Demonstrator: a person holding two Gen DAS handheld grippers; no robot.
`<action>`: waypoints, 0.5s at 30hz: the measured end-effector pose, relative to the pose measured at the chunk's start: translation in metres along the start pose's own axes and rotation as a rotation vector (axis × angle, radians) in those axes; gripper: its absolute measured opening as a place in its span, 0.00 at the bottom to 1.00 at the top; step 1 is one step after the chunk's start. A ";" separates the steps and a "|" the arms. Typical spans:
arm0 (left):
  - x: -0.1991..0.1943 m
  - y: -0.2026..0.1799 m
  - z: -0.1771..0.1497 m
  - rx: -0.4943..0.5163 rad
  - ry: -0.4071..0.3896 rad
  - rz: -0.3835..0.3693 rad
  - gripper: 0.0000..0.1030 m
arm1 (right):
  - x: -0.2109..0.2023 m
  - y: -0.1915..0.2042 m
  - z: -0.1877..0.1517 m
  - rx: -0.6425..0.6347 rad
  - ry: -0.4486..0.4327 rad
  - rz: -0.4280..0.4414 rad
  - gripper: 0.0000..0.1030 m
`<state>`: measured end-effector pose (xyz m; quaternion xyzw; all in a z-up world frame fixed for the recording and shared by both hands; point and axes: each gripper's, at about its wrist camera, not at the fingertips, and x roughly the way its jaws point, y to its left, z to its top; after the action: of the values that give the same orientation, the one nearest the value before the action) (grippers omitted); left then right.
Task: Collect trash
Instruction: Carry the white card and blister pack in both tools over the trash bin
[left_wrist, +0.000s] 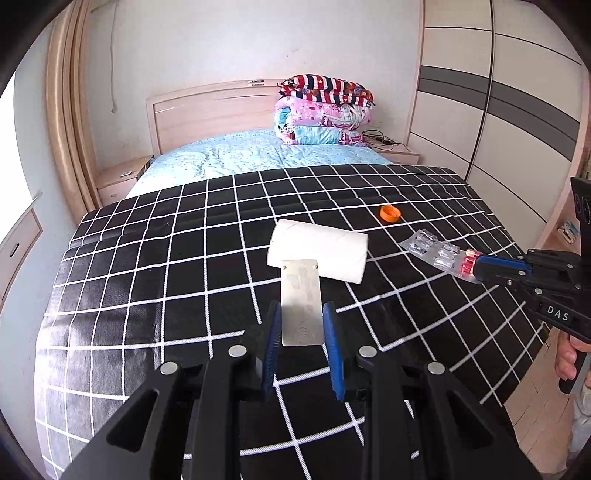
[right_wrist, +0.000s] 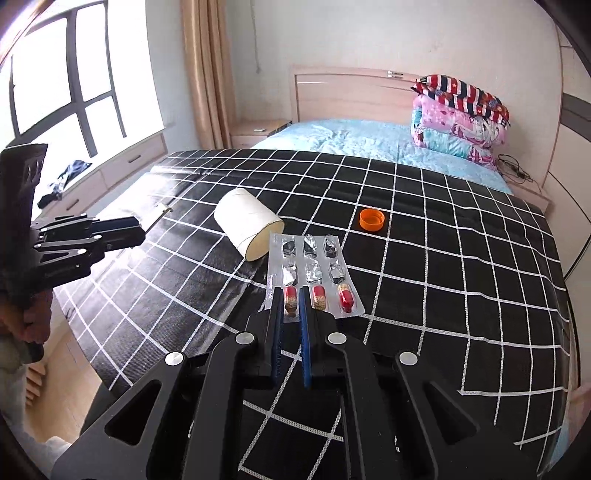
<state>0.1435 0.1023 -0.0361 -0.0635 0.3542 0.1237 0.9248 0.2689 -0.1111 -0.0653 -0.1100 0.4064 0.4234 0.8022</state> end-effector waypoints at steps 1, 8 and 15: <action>-0.002 -0.002 -0.002 0.001 -0.001 -0.005 0.22 | -0.003 0.002 -0.002 0.000 -0.003 0.000 0.09; -0.019 -0.022 -0.016 0.017 -0.004 -0.050 0.22 | -0.023 0.014 -0.018 -0.008 -0.018 0.009 0.09; -0.036 -0.040 -0.028 0.035 -0.009 -0.095 0.22 | -0.042 0.026 -0.037 -0.014 -0.025 0.029 0.09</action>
<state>0.1102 0.0512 -0.0314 -0.0634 0.3485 0.0736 0.9323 0.2150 -0.1395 -0.0534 -0.1047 0.3949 0.4390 0.8002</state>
